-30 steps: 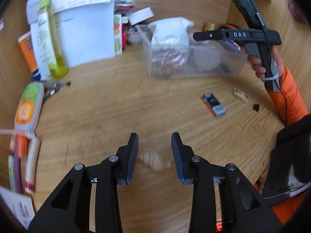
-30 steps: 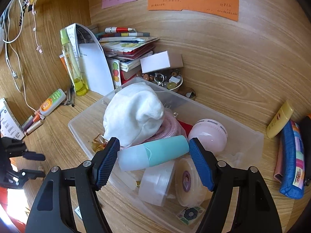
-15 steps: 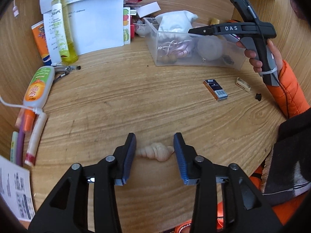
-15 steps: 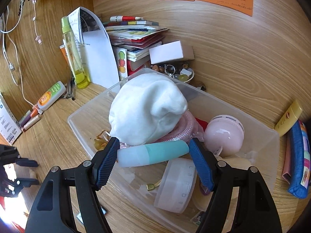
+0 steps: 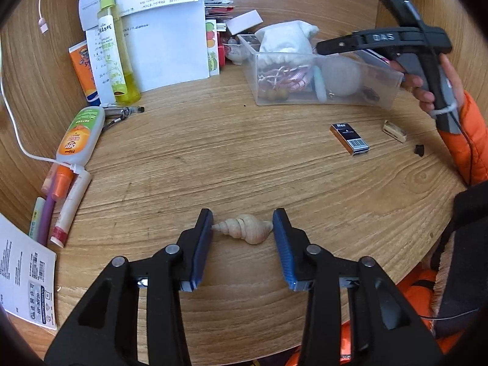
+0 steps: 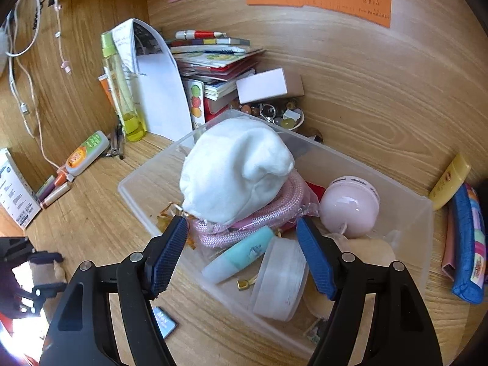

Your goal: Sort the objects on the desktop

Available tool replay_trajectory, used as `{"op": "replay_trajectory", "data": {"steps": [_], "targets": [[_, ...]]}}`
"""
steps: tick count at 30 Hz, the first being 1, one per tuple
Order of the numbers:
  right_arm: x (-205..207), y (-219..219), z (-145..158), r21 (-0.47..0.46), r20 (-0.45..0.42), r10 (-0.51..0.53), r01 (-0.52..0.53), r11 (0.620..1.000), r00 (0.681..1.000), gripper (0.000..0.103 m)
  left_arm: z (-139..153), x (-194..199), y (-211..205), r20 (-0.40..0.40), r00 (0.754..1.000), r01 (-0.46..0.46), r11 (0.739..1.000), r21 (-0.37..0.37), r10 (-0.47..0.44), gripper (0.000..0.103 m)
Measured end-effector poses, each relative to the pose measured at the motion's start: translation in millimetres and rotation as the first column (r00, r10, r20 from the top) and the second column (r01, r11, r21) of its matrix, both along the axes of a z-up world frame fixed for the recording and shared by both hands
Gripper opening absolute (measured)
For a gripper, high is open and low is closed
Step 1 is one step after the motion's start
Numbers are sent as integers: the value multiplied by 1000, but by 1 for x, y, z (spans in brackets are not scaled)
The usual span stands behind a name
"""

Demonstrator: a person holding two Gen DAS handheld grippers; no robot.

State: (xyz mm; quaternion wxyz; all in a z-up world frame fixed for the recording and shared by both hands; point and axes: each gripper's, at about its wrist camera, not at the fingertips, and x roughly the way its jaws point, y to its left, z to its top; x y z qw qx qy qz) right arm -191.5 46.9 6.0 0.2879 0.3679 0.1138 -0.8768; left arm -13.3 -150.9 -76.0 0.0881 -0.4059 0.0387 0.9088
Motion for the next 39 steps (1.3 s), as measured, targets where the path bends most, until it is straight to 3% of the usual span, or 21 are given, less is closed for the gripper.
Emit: {"op": "replay_trajectory", "data": {"steps": [6, 12, 21, 31, 39], "targets": [[22, 15, 7, -8, -32, 3, -3, 1000, 999, 75, 5, -6, 0, 3, 1000, -16, 998, 56, 16, 40], [44, 30, 9, 5, -59, -2, 3, 1000, 998, 75, 27, -27, 8, -58, 998, 16, 993, 116, -10, 40], [66, 54, 1, 28, -76, -20, 22, 999, 997, 77, 70, -91, 27, -136, 989, 92, 976, 196, -66, 40], [84, 64, -2, 34, -102, -25, 28, 999, 995, 80, 77, -154, 55, -127, 988, 111, 976, 185, -88, 40], [92, 68, -15, 41, -72, -29, 32, 999, 997, 80, 64, -169, 67, -93, 990, 121, 980, 157, -107, 40]]}}
